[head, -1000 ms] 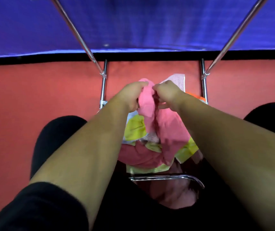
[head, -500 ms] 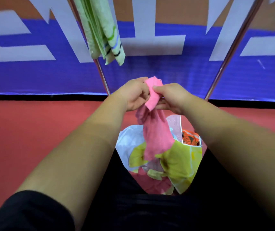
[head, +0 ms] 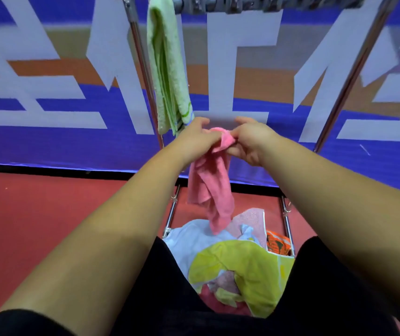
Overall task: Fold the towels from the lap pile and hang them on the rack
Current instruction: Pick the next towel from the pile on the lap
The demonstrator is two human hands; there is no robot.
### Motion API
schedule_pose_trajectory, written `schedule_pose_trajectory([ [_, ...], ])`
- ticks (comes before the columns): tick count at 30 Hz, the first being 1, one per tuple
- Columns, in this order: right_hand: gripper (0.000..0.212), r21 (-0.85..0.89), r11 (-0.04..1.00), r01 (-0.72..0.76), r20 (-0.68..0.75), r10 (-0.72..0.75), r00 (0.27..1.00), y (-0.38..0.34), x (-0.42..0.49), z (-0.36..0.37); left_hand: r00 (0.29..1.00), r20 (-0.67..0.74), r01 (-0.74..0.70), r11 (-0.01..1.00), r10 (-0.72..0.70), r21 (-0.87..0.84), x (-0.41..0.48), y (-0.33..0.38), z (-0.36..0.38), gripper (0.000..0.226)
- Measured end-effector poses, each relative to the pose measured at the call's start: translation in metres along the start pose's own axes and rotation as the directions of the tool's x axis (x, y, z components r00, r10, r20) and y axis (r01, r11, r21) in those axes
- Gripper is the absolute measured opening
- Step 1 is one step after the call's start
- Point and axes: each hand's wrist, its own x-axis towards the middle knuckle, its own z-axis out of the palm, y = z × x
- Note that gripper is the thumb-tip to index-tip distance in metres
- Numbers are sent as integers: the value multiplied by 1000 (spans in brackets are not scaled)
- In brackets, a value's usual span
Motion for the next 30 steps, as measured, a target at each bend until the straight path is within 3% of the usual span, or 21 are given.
schedule_pose_trajectory([
  [2, 59, 45, 999, -21, 33, 19, 999, -13, -5, 3, 999, 24, -28, 996, 30, -86, -6, 7, -6, 72],
  [6, 51, 260, 962, -79, 120, 49, 992, -32, -11, 5, 983, 81, -162, 985, 166, -52, -8, 5, -16, 71],
  [10, 47, 377, 916, -134, 161, 78, 984, -43, -4, 11, 960, -149, -234, 971, 238, 44, -3, 9, -23, 27],
  [12, 40, 267, 957, -113, 156, 73, 985, -48, -2, 11, 949, -207, -230, 971, 237, 56, 2, 14, -29, 8],
  [15, 20, -153, 988, -14, 131, 34, 991, -55, -7, 10, 947, -220, -216, 971, 233, 98, 8, 24, -36, 14],
  [17, 11, -452, 885, 115, 131, -62, 989, -59, -11, 7, 948, -194, -224, 963, 251, 152, 9, 34, -41, 15],
  [19, 21, -584, 774, 244, 115, -219, 969, -64, -13, 4, 954, -158, -226, 959, 253, 168, 12, 42, -44, 19],
  [22, 34, -601, 676, 427, 134, -442, 887, -74, -8, 2, 959, -139, -210, 951, 246, 227, 14, 54, -51, 30],
  [24, 30, -601, 629, 494, 152, -517, 842, -81, -4, 0, 962, -124, -215, 954, 244, 211, 13, 61, -57, 40],
  [27, 13, -410, 746, 525, 168, -504, 847, -93, -5, -4, 972, -47, -219, 964, 228, 152, 9, 70, -71, 34],
  [30, 11, -271, 807, 525, 167, -497, 851, -103, -13, -7, 960, 58, -282, 940, 276, 193, 8, 78, -84, 19],
])
